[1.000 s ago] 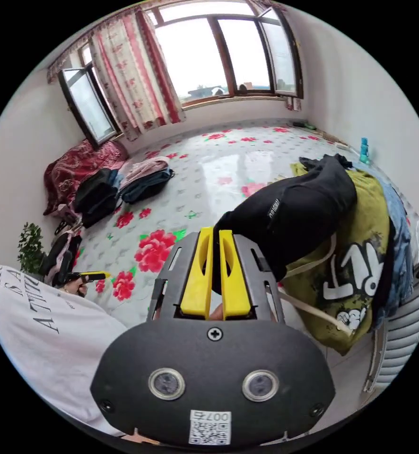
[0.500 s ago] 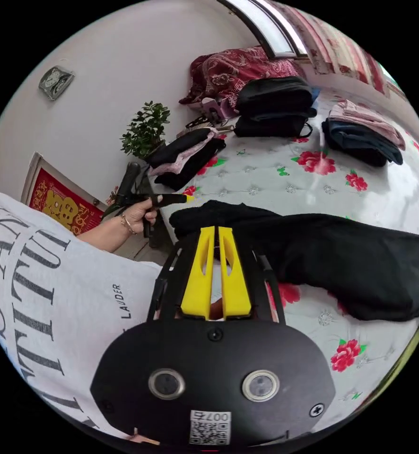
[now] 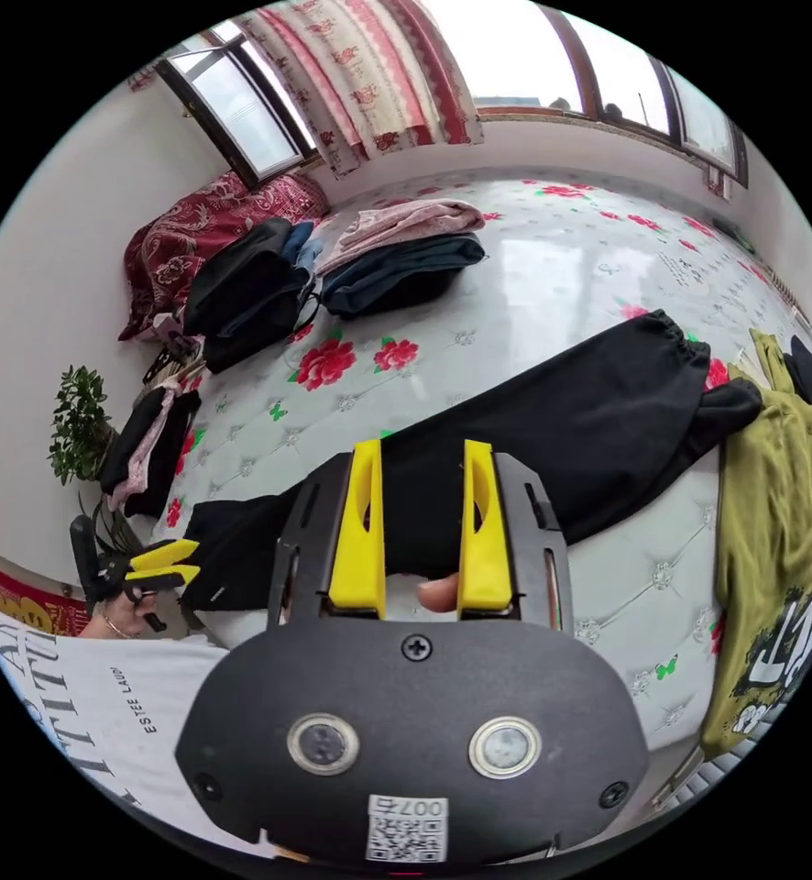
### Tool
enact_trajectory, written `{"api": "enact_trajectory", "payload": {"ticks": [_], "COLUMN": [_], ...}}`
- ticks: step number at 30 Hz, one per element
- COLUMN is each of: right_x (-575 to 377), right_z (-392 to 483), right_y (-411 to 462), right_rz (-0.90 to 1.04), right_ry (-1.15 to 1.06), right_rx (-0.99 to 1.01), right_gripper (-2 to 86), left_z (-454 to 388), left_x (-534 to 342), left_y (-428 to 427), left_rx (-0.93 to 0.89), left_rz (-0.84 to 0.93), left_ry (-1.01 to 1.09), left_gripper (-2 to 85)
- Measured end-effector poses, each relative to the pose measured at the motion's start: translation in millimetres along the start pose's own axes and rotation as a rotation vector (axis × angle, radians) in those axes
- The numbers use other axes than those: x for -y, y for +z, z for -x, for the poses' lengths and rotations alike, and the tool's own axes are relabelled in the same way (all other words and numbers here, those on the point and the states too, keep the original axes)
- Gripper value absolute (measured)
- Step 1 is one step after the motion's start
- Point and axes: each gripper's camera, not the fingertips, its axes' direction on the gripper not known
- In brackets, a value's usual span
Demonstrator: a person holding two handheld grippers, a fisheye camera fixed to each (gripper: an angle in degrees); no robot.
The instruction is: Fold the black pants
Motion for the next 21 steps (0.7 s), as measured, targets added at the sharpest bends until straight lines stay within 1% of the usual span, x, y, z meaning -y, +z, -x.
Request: {"api": "enact_trajectory", "payload": {"ticks": [2, 3, 5, 8, 10, 12, 13, 14, 16, 17, 19, 20, 21], "right_x": [22, 36, 54, 77, 83, 82, 83, 81, 79, 75, 61, 41, 15], "right_z": [3, 2, -2, -5, -9, -21, -20, -17, -18, -22, -35, -45, -56], "right_y": [20, 37, 64, 114, 141, 170, 167, 167, 162, 146, 98, 57, 19], "right_rz": [0.014, 0.041, 0.089, 0.203, 0.285, 0.393, 0.346, 0.341, 0.335, 0.289, 0.113, -0.020, -0.106], "right_ry": [0.020, 0.052, 0.103, 0.136, 0.147, 0.182, 0.172, 0.124, 0.061, 0.058, 0.100, 0.120, 0.143], "right_rx": [-0.030, -0.033, -0.052, -0.118, -0.172, -0.207, -0.252, -0.289, -0.298, -0.268, -0.158, -0.096, -0.061], "right_gripper": [11.1, 11.6, 12.2, 12.6, 12.5, 11.1, 10.6, 8.5, 5.1, 3.3, 1.8, 1.2, 0.9], "left_z": [-24, -29, -46, -53, -53, -50, -48, -46, -42, -38, -29, -22, -18], "left_x": [3, 1, -7, -14, -17, -19, -19, -18, -17, -15, -13, -13, -13], "left_y": [35, 40, 45, 33, 25, 20, 17, 13, 9, 6, 2, -2, -4], "left_rx": [0.098, 0.130, 0.229, 0.206, 0.177, 0.153, 0.135, 0.123, 0.105, 0.100, 0.093, 0.081, 0.070], "left_rz": [0.147, 0.167, 0.181, 0.185, 0.182, 0.190, 0.193, 0.192, 0.195, 0.194, 0.197, 0.189, 0.182], "left_ry": [0.068, 0.088, 0.201, 0.307, 0.335, 0.315, 0.305, 0.300, 0.299, 0.292, 0.268, 0.239, 0.221], "left_gripper": [13.1, 12.4, 9.5, 7.2, 6.5, 6.1, 5.9, 5.8, 5.7, 5.9, 6.7, 7.5, 7.9]}}
